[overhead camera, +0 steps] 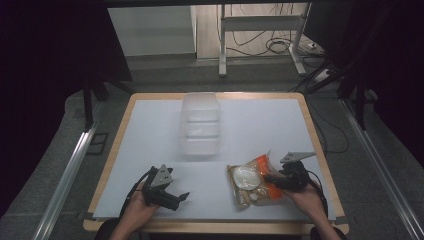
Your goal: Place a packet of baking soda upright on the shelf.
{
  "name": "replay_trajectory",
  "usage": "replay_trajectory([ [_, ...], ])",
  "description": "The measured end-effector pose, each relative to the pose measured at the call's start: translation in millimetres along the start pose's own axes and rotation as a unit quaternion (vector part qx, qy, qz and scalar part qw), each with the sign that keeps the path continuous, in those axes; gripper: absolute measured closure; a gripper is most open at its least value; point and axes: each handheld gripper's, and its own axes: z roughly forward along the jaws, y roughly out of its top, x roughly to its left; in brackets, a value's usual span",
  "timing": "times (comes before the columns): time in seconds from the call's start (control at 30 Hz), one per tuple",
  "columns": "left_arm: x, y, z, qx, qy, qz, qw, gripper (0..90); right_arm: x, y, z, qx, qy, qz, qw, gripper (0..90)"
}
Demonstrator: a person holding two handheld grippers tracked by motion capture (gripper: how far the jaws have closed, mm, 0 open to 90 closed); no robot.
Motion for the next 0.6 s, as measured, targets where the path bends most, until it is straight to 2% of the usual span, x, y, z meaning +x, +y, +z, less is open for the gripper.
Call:
replay_trajectory([
  [0.07, -0.6, 0.4, -1.1, -0.005, 0.001, 0.002, 1.0000, 0.2, -2.1, -0.7, -3.8, -0.011, -0.004, -0.004, 0.9999, 88.1],
  [0.13, -0.7, 0.7, -1.6, -0.008, 0.001, 0.002, 1.0000, 0.2, -2.0, 0.7, -5.9, -0.016, 0.000, 0.002, 0.9999, 88.3],
  [0.27, -0.8, 0.7, -1.6, -0.008, 0.001, 0.002, 1.0000, 0.2, 0.9, 5.2, -8.3, -0.022, -0.002, -0.004, 0.9998, 88.4],
  [0.33, -0.9, 0.8, -1.6, -0.008, 0.002, 0.002, 1.0000, 0.2, 1.4, 9.7, -12.0, -0.031, 0.003, 0.001, 0.9995, 88.3],
  [0.5, -0.6, 0.7, -1.3, -0.008, 0.002, 0.002, 1.0000, 0.2, 5.8, 16.0, -16.1, -0.037, 0.010, -0.010, 0.9992, 88.3],
  [0.53, -0.7, 0.6, -1.5, -0.009, 0.003, 0.002, 1.0000, 0.2, 7.7, 20.6, -19.5, -0.046, 0.021, -0.011, 0.9987, 88.4],
  [0.6, -0.6, 0.7, -1.7, -0.009, 0.003, 0.002, 1.0000, 0.2, 10.5, 26.6, -21.5, -0.048, 0.025, -0.019, 0.9984, 88.4],
])
